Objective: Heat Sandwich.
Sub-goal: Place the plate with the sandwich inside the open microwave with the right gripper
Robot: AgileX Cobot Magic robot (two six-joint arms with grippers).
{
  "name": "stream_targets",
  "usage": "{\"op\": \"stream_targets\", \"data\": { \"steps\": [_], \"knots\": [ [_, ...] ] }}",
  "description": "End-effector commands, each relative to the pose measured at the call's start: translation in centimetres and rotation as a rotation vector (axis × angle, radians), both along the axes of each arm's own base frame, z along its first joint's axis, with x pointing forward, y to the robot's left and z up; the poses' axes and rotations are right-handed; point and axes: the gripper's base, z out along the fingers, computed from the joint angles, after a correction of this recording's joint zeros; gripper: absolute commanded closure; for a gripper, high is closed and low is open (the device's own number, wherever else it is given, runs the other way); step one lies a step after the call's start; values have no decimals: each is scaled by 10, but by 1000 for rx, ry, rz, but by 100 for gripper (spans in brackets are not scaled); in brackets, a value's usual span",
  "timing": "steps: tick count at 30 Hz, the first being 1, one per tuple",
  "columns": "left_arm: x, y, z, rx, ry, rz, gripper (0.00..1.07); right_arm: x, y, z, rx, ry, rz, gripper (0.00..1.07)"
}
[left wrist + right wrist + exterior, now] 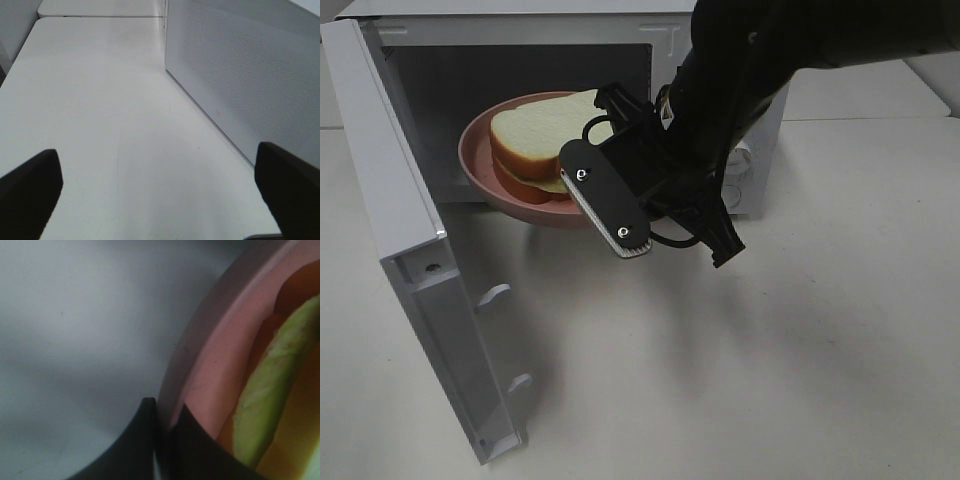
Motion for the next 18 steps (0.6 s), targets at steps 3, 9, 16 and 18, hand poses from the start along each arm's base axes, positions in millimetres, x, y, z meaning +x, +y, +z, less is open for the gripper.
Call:
{"op": "stream_targets", "data": {
  "steps": [3, 9, 16, 18],
  "knots": [
    [-3, 0, 0, -3, -23, -2, 7, 14, 8, 1, 5, -11, -32, 107],
    [-3, 0, 0, -3, -23, -2, 7, 28, 18, -2, 9, -14, -87, 107],
    [-3, 0, 0, -3, -23, -2, 7, 42, 30, -5, 12, -9, -109, 107],
    [-3, 0, 0, -3, -23, -2, 7, 46, 34, -8, 3, 0, -115, 107]
  ]
}}
